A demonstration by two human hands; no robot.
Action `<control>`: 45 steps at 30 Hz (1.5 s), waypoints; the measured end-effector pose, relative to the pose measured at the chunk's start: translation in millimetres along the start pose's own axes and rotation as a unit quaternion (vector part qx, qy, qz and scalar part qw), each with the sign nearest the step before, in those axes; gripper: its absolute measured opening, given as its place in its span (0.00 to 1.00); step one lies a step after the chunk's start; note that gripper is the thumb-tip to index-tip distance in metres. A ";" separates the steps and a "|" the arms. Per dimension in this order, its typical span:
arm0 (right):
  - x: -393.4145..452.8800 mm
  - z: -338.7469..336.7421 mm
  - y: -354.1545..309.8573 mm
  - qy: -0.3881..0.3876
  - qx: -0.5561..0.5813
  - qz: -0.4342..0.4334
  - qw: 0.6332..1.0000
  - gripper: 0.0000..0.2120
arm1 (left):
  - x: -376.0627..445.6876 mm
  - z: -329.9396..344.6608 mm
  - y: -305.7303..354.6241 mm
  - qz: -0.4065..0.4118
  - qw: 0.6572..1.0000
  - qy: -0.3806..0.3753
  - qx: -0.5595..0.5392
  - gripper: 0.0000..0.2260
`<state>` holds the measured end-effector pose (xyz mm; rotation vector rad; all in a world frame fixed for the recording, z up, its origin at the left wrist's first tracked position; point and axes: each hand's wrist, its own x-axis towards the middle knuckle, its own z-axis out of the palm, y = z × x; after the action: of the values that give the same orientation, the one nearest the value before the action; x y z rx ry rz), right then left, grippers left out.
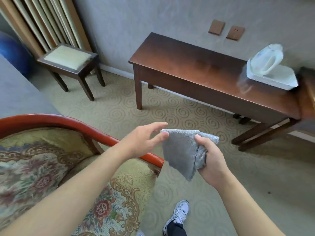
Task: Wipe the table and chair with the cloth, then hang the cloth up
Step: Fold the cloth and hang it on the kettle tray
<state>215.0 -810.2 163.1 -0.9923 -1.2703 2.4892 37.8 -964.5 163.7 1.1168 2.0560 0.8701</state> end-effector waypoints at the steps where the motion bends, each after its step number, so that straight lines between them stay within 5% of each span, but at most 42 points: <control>1: -5.0 -3.8 -13.0 -0.028 0.006 -0.011 1.000 0.24 | 4.8 9.4 21.2 0.015 0.999 -0.002 -0.051 0.21; 6: -23.9 -41.5 -77.2 -0.083 -0.021 -0.092 0.992 0.21 | 30.2 35.9 99.8 0.057 0.980 0.108 -0.156 0.08; 15: -50.7 -143.5 -193.1 -0.062 -0.187 -0.217 0.956 0.18 | 101.4 75.4 225.1 0.153 0.958 0.178 -0.163 0.11; 21: -57.7 -201.4 -242.5 0.045 -0.211 -0.246 0.945 0.09 | 157.8 111.4 276.4 0.159 0.953 0.150 -0.209 0.15; 25: -49.5 -240.7 -273.2 0.096 -0.218 -0.251 0.938 0.08 | 208.9 126.8 301.6 0.159 0.973 0.080 -0.147 0.02; 31: -4.4 -298.0 -328.5 0.173 -0.226 -0.286 0.915 0.04 | 308.8 149.7 329.0 0.181 0.977 0.031 -0.107 0.06; 36: 50.2 -350.3 -379.6 0.213 -0.227 -0.273 0.910 0.02 | 408.8 166.6 341.2 0.234 0.971 -0.022 -0.053 0.23; 38: 72.3 -375.6 -395.0 0.235 -0.238 -0.271 0.903 0.06 | 450.9 175.8 346.0 0.242 0.968 -0.038 -0.048 0.24; 43: 106.2 -432.8 -421.6 0.249 -0.294 -0.275 0.881 0.36 | 538.8 198.7 368.8 0.249 0.964 -0.080 -0.037 0.24; 45: 116.8 -454.7 -432.1 0.223 -0.367 -0.251 0.867 0.38 | 566.0 207.3 379.0 0.241 0.966 -0.088 -0.034 0.24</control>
<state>354.2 -193.9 252.3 -1.0867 -2.0091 1.2789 122.0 -259.8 219.5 1.6274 1.6194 1.0164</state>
